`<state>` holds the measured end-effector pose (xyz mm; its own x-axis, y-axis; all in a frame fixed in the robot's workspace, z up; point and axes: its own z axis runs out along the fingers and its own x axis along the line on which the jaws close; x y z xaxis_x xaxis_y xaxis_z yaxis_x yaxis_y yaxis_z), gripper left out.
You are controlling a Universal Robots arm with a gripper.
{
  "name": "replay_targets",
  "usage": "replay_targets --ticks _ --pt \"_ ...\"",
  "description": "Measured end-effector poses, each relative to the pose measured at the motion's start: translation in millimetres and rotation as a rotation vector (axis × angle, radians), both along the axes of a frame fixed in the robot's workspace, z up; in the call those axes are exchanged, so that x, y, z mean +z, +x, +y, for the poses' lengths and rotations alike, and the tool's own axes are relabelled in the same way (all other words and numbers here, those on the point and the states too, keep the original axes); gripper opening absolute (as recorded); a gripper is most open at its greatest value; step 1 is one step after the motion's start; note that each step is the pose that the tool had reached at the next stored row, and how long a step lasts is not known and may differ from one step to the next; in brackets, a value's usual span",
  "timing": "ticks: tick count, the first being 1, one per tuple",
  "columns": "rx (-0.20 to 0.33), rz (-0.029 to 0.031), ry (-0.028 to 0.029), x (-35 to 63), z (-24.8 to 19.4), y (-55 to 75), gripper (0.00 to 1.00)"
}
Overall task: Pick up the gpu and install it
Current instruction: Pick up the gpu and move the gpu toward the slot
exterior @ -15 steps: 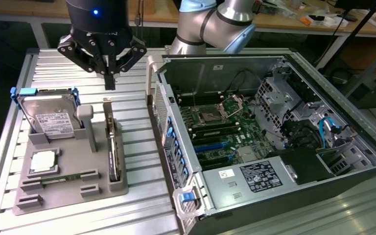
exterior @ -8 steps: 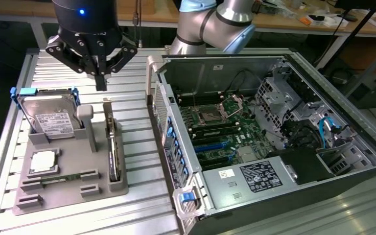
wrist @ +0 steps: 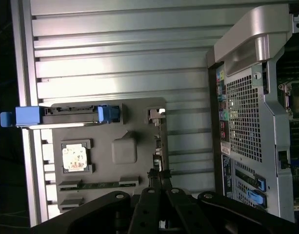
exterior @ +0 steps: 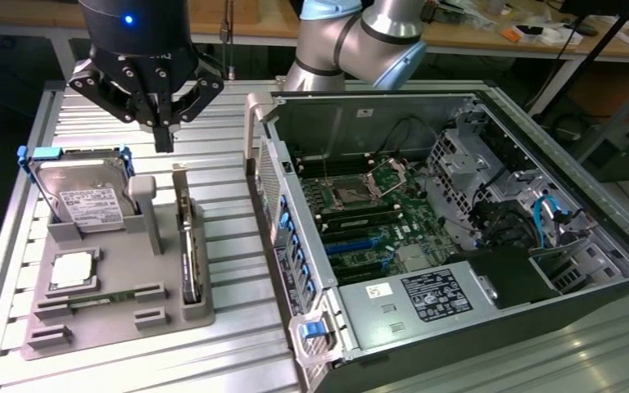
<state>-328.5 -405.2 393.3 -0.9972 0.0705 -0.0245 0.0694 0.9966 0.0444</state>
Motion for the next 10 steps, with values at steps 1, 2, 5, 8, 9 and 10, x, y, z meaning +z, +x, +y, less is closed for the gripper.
replay_targets --ticks 1,2,5,8,9,10 --pt "0.000 0.0001 0.0000 0.0 0.0 0.0 0.11" --pt "0.000 0.0000 0.0000 0.0 0.0 0.0 0.11" --pt "0.000 0.0000 0.0000 0.0 0.0 0.0 0.11" --pt "0.000 0.0001 -0.0001 0.0 0.0 0.0 0.11" --pt "0.000 0.0000 0.0000 0.0 0.0 0.0 0.17" --pt "0.000 0.0000 0.0000 0.0 0.0 0.0 0.24"
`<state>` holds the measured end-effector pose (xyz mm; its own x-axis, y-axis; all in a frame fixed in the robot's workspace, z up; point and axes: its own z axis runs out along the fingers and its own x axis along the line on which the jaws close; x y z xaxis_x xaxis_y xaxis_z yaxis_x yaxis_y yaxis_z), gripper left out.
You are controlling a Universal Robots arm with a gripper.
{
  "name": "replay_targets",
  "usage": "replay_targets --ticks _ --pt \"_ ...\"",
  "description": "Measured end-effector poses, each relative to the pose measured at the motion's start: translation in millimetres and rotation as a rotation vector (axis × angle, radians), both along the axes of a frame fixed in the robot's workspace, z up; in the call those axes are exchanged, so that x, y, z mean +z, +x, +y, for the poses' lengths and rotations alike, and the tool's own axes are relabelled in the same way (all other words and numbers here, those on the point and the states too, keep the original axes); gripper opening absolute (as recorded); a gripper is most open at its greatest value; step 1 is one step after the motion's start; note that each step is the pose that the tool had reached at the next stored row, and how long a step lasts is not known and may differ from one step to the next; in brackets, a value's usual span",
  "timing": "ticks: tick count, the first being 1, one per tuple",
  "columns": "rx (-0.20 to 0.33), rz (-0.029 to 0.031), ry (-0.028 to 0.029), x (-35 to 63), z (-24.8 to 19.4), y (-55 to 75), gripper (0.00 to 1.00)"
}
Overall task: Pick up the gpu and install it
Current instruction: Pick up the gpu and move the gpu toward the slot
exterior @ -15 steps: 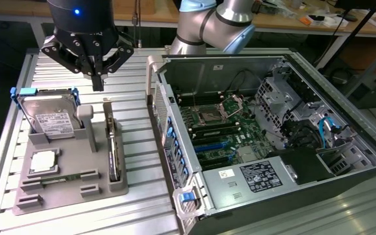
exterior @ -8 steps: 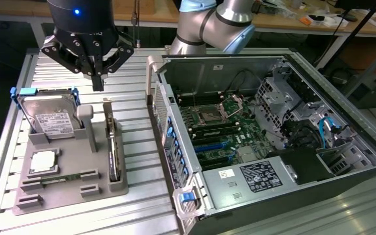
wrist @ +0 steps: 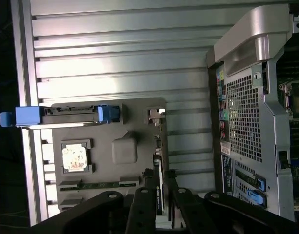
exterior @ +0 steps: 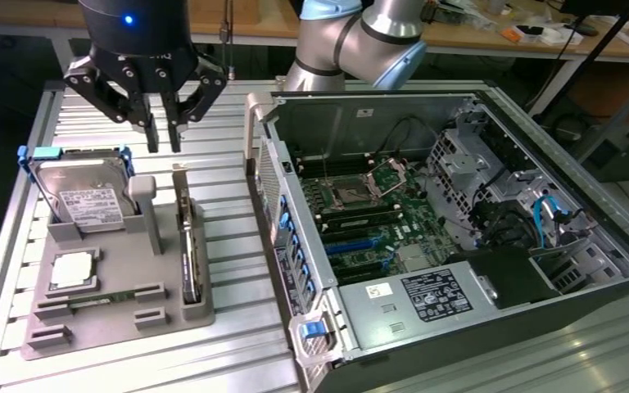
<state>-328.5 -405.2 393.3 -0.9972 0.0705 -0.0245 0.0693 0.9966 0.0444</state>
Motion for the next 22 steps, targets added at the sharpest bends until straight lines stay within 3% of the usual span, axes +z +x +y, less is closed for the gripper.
replay_targets --ticks 1,6,7,8,22 --pt "0.000 0.0000 0.0000 0.0 0.0 0.0 0.24" --pt "0.000 0.0000 0.0000 0.0 0.0 0.0 0.53" --pt "0.000 0.0000 0.0000 0.0 0.0 0.0 0.53" --pt "0.000 0.0000 0.0000 0.0 0.0 0.0 0.60" --pt "0.000 -0.0006 -0.0014 0.0 0.2 -0.1 0.60"
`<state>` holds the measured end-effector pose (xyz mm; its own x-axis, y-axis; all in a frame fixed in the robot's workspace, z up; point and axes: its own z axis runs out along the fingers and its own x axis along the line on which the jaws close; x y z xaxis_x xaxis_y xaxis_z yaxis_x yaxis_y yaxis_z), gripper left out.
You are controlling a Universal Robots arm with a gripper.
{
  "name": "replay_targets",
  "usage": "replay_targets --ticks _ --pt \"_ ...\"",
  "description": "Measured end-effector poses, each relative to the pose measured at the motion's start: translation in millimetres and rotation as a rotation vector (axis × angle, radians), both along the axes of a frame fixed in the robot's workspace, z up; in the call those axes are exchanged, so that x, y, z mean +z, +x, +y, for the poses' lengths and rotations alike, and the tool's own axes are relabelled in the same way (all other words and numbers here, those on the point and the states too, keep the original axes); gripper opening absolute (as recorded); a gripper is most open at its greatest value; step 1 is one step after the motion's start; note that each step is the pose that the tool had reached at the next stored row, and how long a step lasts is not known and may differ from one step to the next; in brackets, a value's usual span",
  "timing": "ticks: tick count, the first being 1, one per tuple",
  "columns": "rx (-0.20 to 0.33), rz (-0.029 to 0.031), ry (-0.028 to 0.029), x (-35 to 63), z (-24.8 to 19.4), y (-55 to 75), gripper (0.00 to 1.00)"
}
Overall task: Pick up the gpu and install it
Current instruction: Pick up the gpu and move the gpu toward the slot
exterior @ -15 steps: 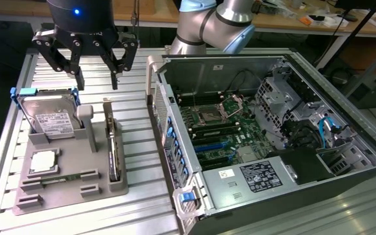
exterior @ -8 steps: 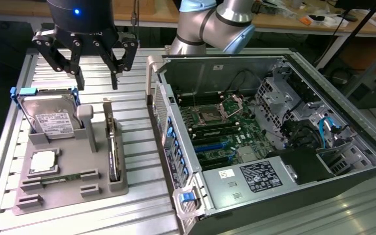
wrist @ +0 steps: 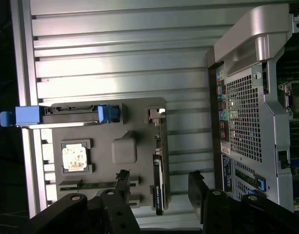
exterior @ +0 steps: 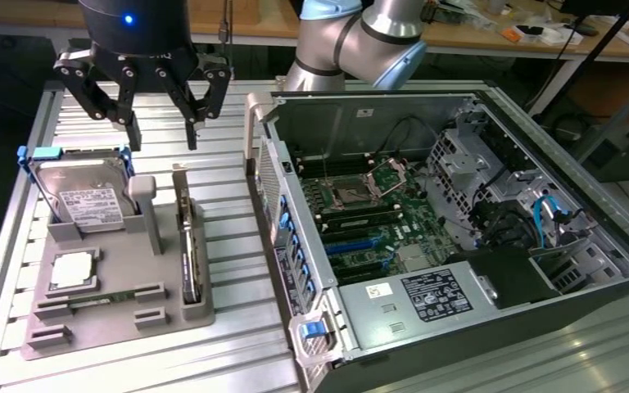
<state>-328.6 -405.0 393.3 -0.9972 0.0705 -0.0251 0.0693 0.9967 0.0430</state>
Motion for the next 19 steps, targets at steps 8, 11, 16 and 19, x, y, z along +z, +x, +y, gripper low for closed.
replay_targets --ticks 8,11,16,19 --pt "0.000 -0.0001 0.0004 -1.0 -0.1 0.0 0.60" --pt "0.000 -0.0002 0.0007 -2.5 -0.4 0.0 0.60" --pt "0.000 0.0000 0.0011 -5.9 -1.5 0.0 0.60" --pt "0.000 0.0000 0.0029 -8.6 -1.9 0.0 0.60"
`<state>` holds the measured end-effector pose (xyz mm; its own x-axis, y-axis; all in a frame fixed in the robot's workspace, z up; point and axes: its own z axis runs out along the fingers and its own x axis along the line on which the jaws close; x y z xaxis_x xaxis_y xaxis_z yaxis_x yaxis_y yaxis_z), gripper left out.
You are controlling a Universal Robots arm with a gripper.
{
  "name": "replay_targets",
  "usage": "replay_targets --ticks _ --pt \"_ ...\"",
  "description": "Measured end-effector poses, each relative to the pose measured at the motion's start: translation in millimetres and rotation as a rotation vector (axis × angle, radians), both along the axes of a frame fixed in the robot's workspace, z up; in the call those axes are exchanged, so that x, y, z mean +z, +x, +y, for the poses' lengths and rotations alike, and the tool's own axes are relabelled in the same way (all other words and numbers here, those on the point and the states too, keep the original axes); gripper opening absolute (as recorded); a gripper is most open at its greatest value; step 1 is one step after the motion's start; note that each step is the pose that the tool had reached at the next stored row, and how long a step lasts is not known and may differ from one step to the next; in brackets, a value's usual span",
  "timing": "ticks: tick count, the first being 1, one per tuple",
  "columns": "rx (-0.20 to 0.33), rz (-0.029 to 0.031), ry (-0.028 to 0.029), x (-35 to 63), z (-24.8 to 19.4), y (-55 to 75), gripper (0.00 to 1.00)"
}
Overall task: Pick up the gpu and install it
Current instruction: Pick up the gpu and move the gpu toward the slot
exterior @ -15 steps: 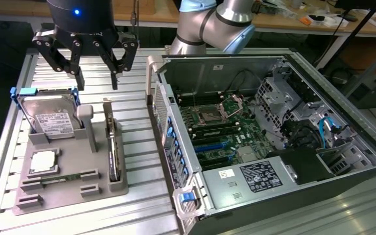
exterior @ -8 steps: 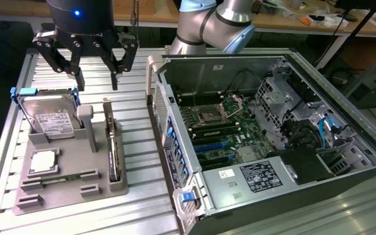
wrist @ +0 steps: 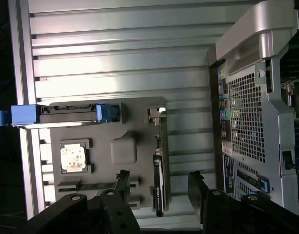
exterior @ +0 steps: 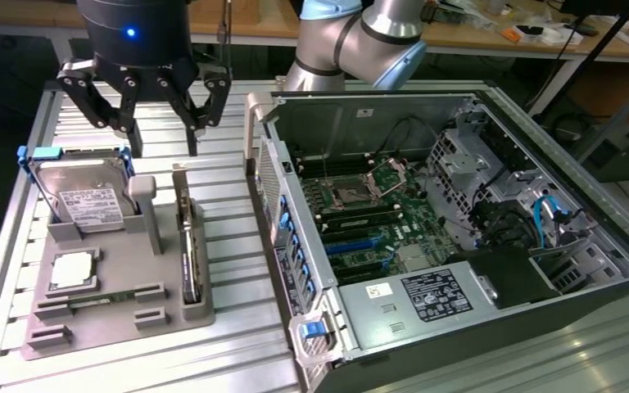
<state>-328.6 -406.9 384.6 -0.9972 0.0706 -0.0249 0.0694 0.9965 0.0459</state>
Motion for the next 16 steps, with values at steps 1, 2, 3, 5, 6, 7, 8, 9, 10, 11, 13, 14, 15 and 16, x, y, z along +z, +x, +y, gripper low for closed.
replay_targets --ticks 1,2,3,5,6,7,8,9,10,11,13,14,15,16 --pt "0.000 0.0000 0.0008 -1.0 -0.2 0.0 0.60" --pt "0.000 0.0000 0.0022 -2.2 -0.4 0.0 0.60" --pt "0.000 0.0000 0.0038 -3.2 -0.6 0.0 0.60" --pt "0.000 0.0002 0.0075 -4.7 -1.2 0.0 0.60" --pt "0.000 0.0001 0.0096 -5.7 -1.6 0.0 0.60" --pt "0.000 0.0000 0.0127 -7.2 -2.1 0.0 0.60" --pt "0.000 0.0000 0.0142 -8.1 -2.3 0.0 0.60" --pt "0.000 0.0000 0.0158 -9.0 -2.6 0.0 0.60" --pt "0.000 0.0001 0.0176 -9.9 -2.9 0.0 0.60" --pt "0.000 0.0000 0.0196 -10.9 -3.2 0.0 0.60" --pt "0.000 0.0000 0.0230 -12.6 -3.7 0.0 0.60" --pt "0.000 0.0001 0.0248 -13.4 -4.0 0.0 0.60" --pt "0.000 0.0001 0.0264 -14.2 -4.3 0.0 0.60" --pt "0.000 0.0000 0.0280 -15.1 -4.5 0.0 0.60"
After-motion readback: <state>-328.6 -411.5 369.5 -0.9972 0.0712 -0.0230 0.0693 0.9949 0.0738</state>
